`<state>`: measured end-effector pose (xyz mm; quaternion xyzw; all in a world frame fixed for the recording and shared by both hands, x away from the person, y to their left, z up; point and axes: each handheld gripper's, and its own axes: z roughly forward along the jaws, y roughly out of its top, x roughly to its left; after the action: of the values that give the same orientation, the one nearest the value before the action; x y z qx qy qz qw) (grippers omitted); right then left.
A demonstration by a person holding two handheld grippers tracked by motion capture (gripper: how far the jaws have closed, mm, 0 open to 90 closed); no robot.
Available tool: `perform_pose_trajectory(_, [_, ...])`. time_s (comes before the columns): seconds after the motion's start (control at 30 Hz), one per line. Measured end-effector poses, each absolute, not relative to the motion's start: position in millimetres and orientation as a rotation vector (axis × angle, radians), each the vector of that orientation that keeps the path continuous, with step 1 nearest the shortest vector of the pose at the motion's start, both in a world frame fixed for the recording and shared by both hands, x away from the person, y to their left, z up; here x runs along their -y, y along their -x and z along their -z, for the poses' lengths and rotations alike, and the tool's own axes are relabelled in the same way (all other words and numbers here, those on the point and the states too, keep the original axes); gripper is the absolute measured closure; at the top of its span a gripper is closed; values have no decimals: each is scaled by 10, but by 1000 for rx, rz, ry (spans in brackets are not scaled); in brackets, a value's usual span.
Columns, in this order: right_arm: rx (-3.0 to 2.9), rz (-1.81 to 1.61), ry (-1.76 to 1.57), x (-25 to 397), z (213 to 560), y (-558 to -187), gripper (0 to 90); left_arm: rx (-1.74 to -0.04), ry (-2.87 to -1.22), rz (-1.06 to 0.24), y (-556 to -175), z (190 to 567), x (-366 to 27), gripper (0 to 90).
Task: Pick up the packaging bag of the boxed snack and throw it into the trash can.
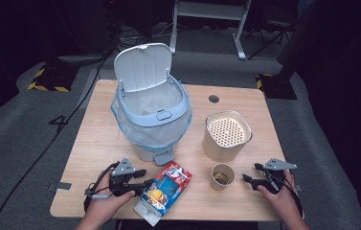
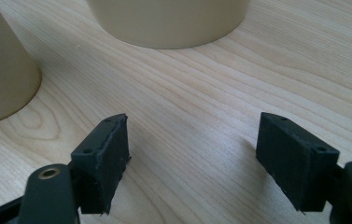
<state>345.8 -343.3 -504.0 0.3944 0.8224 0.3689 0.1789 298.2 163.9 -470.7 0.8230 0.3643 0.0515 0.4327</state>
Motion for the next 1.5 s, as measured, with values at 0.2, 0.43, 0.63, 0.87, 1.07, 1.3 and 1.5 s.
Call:
perform_pose_trajectory(0.2, [-2326, -1043, -1115, 3433, 5040, -3458, 257, -924, -2058, -79, -3015, 4751, -1607, 566])
perform_pose_trajectory(0.43, [-2326, -1044, -1115, 3433, 5040, -3457, 257, -953, -2048, 24, -3016, 4792, -1550, 719])
perform_pose_trajectory(0.63, [-2326, -1044, -1116, 3433, 5040, -3457, 257, -979, -2065, -3, -3009, 4804, -1533, 782])
perform_pose_trajectory(0.87, [-2325, -1043, -1115, 3433, 5040, -3458, 257, -974, -2119, -76, -2978, 4778, -1488, 889])
perform_pose_trajectory(1.07, [-2326, -1043, -1116, 3433, 5040, -3457, 257, -917, -2083, -95, -2944, 4688, -1481, 893])
perform_pose_trajectory(1.3, [-2326, -1044, -1116, 3433, 5039, -3457, 257, -857, -1994, -139, -2889, 4487, -1509, 893])
perform_pose_trajectory(1.5, [-2326, -1044, -1115, 3433, 5040, -3458, 257, -804, -1892, -230, -2859, 4238, -1542, 893])
